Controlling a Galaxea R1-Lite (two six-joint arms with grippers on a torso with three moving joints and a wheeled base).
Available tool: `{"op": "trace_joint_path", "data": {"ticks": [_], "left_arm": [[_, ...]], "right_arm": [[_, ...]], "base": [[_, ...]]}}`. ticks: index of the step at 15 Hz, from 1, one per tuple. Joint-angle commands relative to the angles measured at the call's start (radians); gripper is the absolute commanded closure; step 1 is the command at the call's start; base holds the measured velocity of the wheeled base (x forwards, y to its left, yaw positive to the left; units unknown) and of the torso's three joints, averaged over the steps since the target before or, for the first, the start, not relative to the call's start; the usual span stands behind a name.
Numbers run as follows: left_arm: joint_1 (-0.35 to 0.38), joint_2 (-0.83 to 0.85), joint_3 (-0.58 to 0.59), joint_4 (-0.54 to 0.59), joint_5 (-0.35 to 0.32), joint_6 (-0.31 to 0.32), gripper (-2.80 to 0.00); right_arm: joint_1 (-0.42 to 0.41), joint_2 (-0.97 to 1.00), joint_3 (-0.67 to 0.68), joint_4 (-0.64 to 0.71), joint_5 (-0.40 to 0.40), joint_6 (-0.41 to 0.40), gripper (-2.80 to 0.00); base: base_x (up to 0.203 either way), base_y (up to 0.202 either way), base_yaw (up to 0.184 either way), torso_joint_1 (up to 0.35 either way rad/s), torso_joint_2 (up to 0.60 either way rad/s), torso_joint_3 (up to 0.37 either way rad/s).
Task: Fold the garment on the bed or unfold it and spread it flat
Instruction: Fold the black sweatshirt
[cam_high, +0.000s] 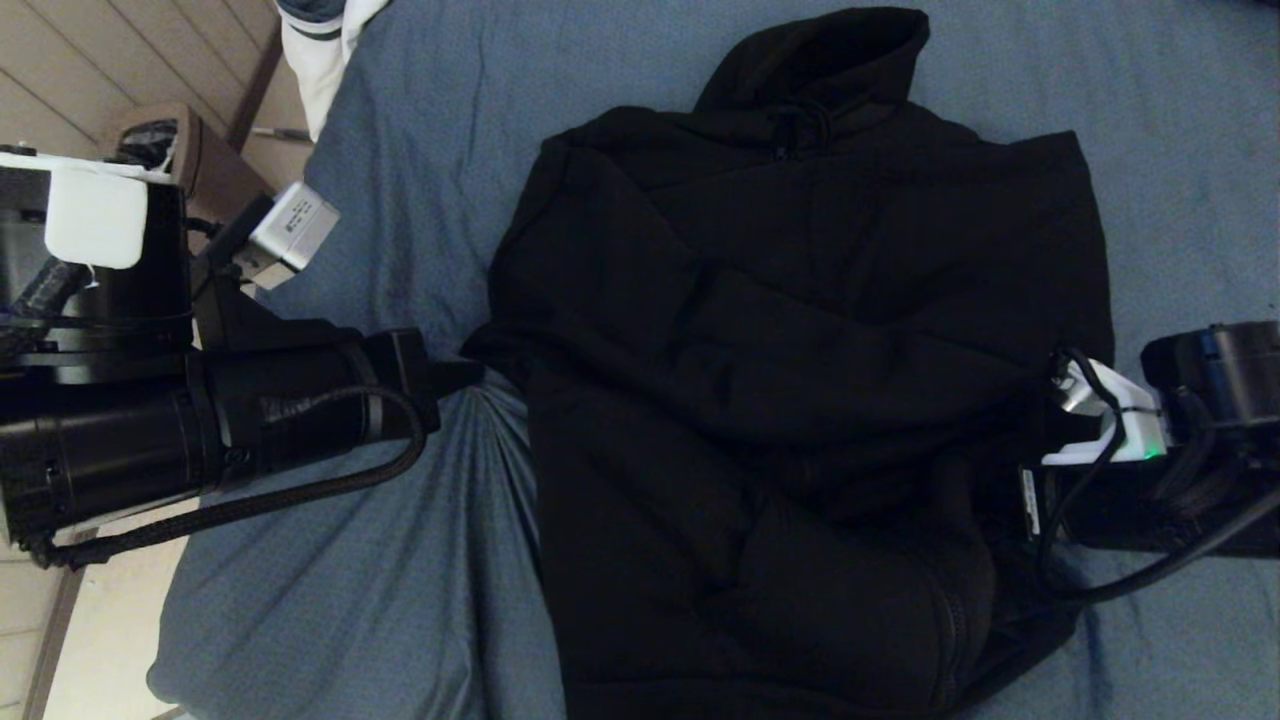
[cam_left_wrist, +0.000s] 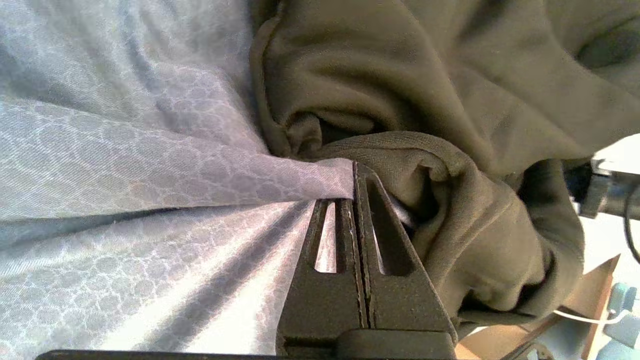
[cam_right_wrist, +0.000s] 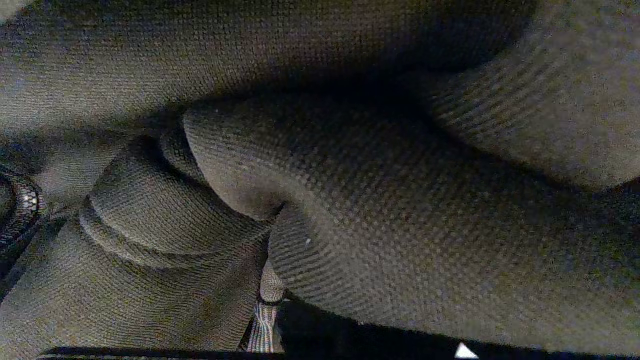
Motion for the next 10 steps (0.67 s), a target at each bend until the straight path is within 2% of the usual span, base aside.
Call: {"op": "trace_joint_path", "data": {"ticks": [1,10], "left_arm": [[0.0,0.01,0.008,0.003,0.002,-0.005,0.0],[0.01,-0.003,0.034,0.003,-0.004,0.016,0.0]], "right_arm": [[0.001,-0.004,0.005,-0.004,0.0,0.0,0.0],[0.009,-0.045,0.014,-0.003,0.001,-0.008,0.0]], "base": [[0.0,0.0,0.0,0.0,0.0,0.0],[0.0,0.0,0.0,0.0,0.0,0.0]]}}
